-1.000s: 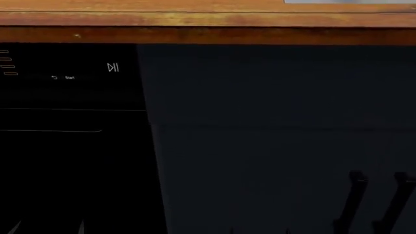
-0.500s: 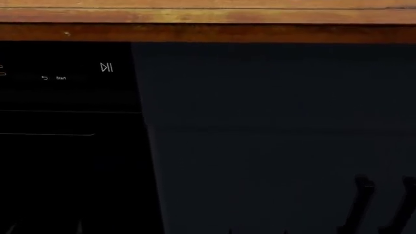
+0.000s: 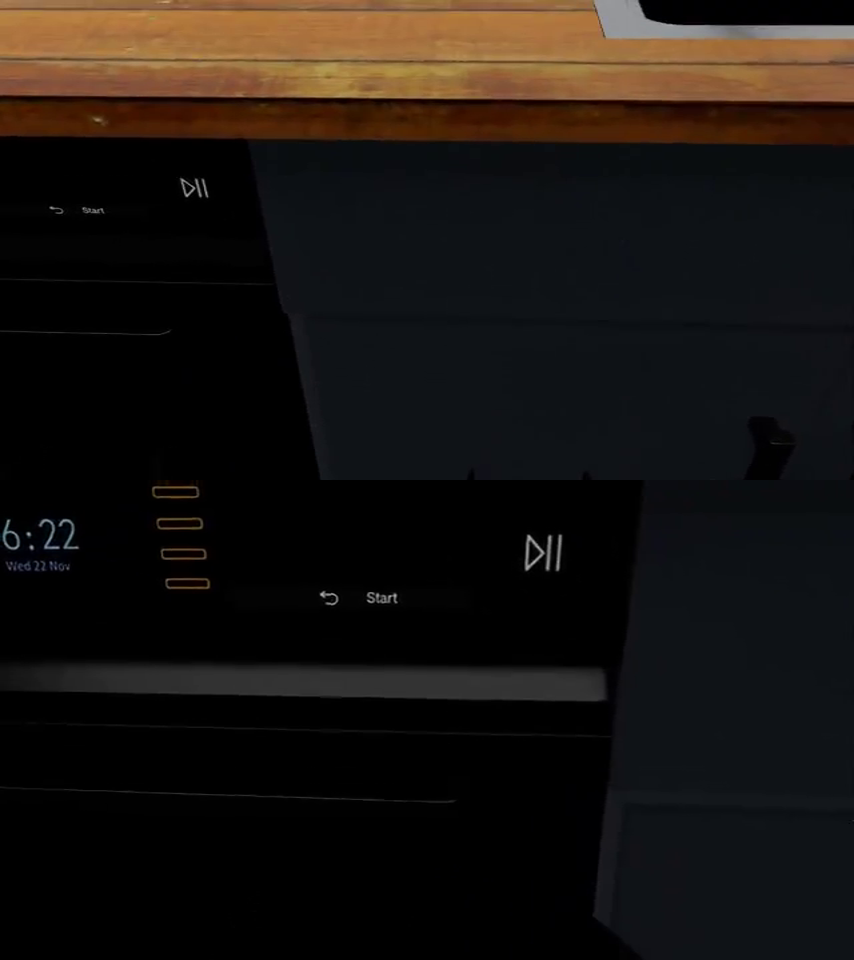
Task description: Open the dishwasher door
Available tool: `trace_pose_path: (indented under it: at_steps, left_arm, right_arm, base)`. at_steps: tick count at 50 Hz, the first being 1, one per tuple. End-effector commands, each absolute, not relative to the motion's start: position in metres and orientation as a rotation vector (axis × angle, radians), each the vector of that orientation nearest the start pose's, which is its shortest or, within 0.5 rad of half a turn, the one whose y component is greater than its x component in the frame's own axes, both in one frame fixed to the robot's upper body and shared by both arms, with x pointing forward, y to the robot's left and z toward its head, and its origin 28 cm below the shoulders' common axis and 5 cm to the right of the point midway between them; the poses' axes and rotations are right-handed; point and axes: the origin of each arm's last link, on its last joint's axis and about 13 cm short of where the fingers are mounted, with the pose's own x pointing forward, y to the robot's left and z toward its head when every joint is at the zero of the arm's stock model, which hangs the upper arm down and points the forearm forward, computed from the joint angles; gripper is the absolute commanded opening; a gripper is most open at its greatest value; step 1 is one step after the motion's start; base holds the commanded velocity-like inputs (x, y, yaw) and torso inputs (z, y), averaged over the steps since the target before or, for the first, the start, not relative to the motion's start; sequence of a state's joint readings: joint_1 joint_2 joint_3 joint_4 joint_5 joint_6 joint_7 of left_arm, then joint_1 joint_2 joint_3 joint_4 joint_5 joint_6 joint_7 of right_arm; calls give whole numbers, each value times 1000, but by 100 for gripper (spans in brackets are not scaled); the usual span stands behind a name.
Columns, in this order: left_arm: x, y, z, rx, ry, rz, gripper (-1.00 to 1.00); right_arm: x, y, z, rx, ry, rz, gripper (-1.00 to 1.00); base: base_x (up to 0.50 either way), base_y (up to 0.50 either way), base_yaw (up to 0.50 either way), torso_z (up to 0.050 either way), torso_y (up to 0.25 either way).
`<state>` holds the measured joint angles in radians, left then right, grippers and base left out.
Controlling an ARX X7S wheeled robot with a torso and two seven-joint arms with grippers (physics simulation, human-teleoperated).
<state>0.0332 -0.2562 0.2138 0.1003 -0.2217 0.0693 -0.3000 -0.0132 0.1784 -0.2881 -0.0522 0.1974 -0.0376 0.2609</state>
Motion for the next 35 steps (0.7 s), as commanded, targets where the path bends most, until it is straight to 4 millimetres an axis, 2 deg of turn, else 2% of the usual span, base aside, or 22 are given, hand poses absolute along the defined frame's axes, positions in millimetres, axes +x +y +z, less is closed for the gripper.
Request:
trace_pose_path:
  at_steps: [1, 8, 18, 35]
  left_arm:
    - [198, 222, 29, 77, -102, 43, 100]
    - [204, 248, 34, 455, -182, 18, 100]
    - [222, 269, 48, 894, -226, -6, 100]
    - [226, 289, 52, 1194, -197, -161, 100]
  right_arm:
    - [198, -78, 17, 39, -18, 37, 100]
    - [196, -78, 20, 40, -22, 39, 100]
    - [196, -78, 21, 41, -25, 41, 100]
    - [195, -78, 21, 45, -24, 37, 100]
  base:
    - [0, 0, 0, 0, 0]
    - [0, 0, 0, 0, 0]
    - [0, 0, 0, 0, 0]
    - [0, 0, 0, 0, 0]
